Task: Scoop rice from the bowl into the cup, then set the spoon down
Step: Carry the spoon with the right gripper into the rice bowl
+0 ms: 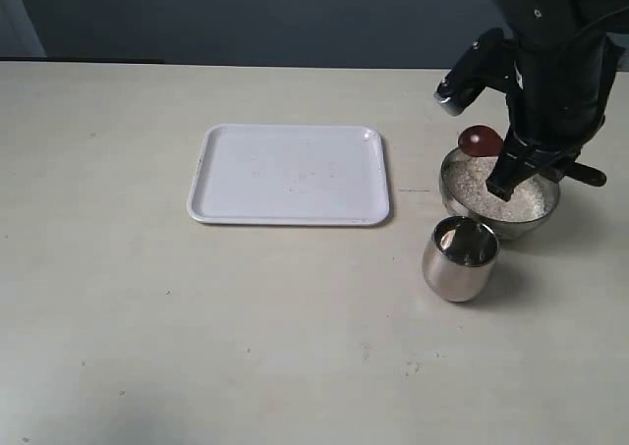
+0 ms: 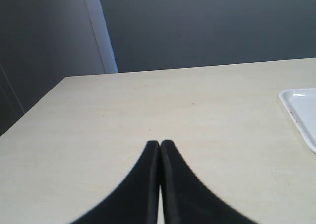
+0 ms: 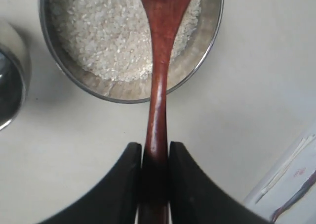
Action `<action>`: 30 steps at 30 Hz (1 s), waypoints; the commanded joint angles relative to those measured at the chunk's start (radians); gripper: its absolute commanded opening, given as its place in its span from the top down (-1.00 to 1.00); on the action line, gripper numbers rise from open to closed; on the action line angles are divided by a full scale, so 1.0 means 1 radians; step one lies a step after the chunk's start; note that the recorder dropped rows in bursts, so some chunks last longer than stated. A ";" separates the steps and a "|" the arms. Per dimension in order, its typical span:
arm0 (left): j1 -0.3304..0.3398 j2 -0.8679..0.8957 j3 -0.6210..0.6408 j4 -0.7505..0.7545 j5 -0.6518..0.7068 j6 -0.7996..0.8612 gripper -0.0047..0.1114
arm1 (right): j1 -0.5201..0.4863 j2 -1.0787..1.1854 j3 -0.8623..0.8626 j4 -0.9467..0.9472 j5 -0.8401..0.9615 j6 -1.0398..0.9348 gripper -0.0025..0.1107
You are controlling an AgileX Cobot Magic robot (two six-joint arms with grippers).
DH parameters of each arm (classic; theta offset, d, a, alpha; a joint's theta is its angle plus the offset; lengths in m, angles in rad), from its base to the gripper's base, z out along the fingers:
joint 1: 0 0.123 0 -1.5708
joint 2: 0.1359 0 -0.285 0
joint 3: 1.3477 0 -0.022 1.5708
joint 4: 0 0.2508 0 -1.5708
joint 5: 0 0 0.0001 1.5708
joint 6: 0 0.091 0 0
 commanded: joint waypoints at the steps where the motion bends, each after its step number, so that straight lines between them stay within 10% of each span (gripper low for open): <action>1: -0.005 -0.004 -0.003 0.001 -0.011 -0.005 0.91 | -0.005 -0.003 0.037 -0.068 0.000 -0.002 0.97; 30: -0.005 -0.004 -0.003 0.001 -0.011 -0.005 0.91 | 0.000 0.065 0.140 -0.124 0.000 0.035 0.97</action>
